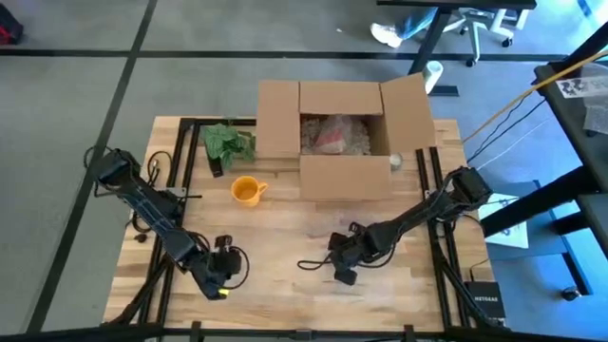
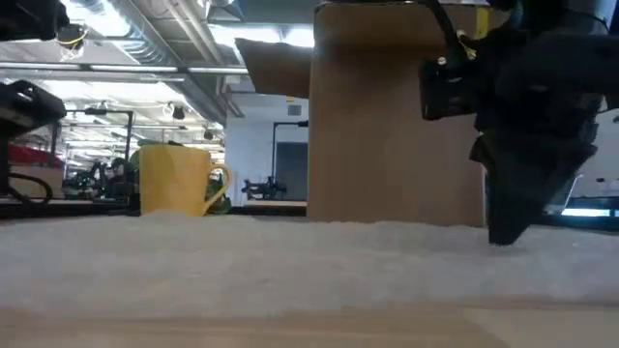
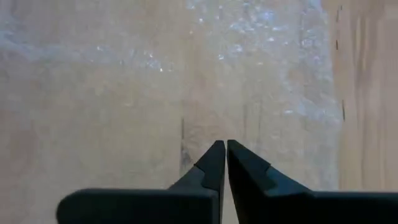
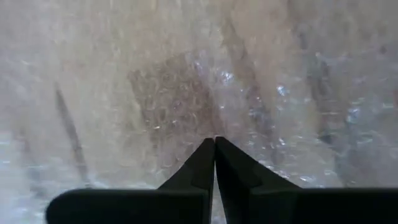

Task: Wrap mug
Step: Wrap the yellow mug with the bubble wrap

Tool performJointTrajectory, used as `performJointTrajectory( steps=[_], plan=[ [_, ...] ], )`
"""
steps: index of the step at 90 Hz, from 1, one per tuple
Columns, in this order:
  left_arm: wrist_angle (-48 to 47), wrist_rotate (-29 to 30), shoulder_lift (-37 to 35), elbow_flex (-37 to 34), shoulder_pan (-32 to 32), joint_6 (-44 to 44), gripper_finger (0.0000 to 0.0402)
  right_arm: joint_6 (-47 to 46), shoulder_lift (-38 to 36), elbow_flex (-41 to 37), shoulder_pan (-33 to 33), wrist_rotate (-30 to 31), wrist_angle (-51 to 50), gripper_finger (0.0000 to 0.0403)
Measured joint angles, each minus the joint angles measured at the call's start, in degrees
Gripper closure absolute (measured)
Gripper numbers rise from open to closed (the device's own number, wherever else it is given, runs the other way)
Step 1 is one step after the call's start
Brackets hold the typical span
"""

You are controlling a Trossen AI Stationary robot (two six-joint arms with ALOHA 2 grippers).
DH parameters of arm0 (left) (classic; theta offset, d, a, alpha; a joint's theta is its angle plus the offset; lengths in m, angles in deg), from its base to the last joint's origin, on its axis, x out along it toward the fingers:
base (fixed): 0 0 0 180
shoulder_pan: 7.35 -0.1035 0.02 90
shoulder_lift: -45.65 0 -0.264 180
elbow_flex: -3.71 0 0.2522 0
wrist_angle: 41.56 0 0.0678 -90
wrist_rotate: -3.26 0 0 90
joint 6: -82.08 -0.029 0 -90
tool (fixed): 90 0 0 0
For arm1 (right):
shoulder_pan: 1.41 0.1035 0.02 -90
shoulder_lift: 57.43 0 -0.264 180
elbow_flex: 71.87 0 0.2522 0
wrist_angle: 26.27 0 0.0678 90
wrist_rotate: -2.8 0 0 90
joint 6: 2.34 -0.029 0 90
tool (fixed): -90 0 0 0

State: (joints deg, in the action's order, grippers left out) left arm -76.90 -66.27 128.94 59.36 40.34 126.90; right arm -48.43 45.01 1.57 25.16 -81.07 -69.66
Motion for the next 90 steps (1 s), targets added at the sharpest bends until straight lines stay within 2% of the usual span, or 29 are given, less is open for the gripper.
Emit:
performJointTrajectory(
  steps=[11,30,38,50,58,71,83,90],
  plan=[
    [-0.49,3.52,-1.52,0.11,0.72,-1.98,0.0402,-0.02,-1.68,0.07,0.01,1.13,-0.15,0.0403],
    [-9.59,13.27,-5.16,0.17,-1.10,-7.47,0.0402,3.45,-2.95,0.16,0.04,2.12,5.29,0.0396],
    [-13.94,16.87,-7.97,0.22,-3.66,-10.15,0.0401,5.13,-3.08,0.24,0.04,0.65,10.66,0.0377],
    [-20.06,17.30,-13.08,1.24,-9.64,-14.36,0.0389,6.08,-3.10,0.26,0.09,-0.19,16.32,0.0329],
    [-21.84,16.74,-16.69,1.62,-14.34,-18.82,0.0373,6.09,-3.17,0.26,0.09,-0.48,18.30,0.0291],
    [-20.54,11.65,-21.73,1.70,-21.70,-26.78,0.0340,6.58,-3.17,0.26,0.09,0.12,18.87,0.0241],
    [-22.07,2.50,-23.68,1.70,-29.07,-31.72,0.0310,7.87,-3.17,0.27,0.09,1.42,19.07,0.0223],
    [-23.58,0.50,-23.85,1.70,-32.91,-33.91,0.0296,9.03,-3.17,0.28,0.09,2.76,19.10,0.0222]
  ],
)
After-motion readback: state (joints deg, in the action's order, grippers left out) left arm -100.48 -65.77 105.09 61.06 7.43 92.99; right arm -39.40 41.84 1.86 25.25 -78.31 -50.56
